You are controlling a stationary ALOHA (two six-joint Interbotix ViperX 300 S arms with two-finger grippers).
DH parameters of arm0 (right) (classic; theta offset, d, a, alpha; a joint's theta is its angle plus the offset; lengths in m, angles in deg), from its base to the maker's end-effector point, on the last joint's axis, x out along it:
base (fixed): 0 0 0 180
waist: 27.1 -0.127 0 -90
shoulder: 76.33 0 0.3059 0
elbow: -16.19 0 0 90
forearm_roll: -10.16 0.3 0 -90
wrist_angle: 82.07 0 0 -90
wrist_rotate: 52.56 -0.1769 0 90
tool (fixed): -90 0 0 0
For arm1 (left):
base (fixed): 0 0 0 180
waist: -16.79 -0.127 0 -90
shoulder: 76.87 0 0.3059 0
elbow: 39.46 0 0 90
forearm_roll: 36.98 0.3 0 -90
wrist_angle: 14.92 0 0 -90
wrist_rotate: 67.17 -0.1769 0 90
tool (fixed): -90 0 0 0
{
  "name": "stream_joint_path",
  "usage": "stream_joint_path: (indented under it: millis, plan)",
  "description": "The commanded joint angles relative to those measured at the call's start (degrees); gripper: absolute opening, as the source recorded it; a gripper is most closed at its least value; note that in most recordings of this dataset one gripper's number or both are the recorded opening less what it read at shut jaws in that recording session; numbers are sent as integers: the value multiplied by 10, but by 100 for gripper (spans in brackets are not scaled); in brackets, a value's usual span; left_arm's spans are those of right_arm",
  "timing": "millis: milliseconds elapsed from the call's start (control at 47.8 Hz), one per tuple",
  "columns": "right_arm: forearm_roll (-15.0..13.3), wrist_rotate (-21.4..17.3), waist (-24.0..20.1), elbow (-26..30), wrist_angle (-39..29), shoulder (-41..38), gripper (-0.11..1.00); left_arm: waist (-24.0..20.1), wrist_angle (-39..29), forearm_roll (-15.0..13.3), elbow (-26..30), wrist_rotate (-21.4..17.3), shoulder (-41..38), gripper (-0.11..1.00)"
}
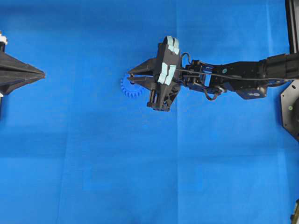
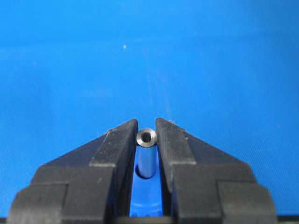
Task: Insert the shaft placed at a random location into the center hole of the small gear at another random location.
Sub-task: 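Align the shaft over the gear's center hole and lower it in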
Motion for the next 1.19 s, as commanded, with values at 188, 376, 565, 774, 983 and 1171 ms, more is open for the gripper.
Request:
stream_joint_path:
  millis: [188,376,565,774,983,1171]
  plan:
    - [0,0,-1,11,6,-1,3,-1,3,1,8,0,-4,0]
    - [0,0,-1,12,10,-10,3,-1,3,1,8,0,-3,0]
    - [1,-1,-1,16,18,-23,3,-1,3,1,8,0,-3,0]
    - [1,-1,0,25,17,-40,3,-1,3,1,8,0,-4,0]
    - [1,-1,-1,28,12,-45,3,-1,3,1,7,0,-3,0]
    - [1,-4,-1,27,1,-48,3,-1,3,1,8,0,-3,0]
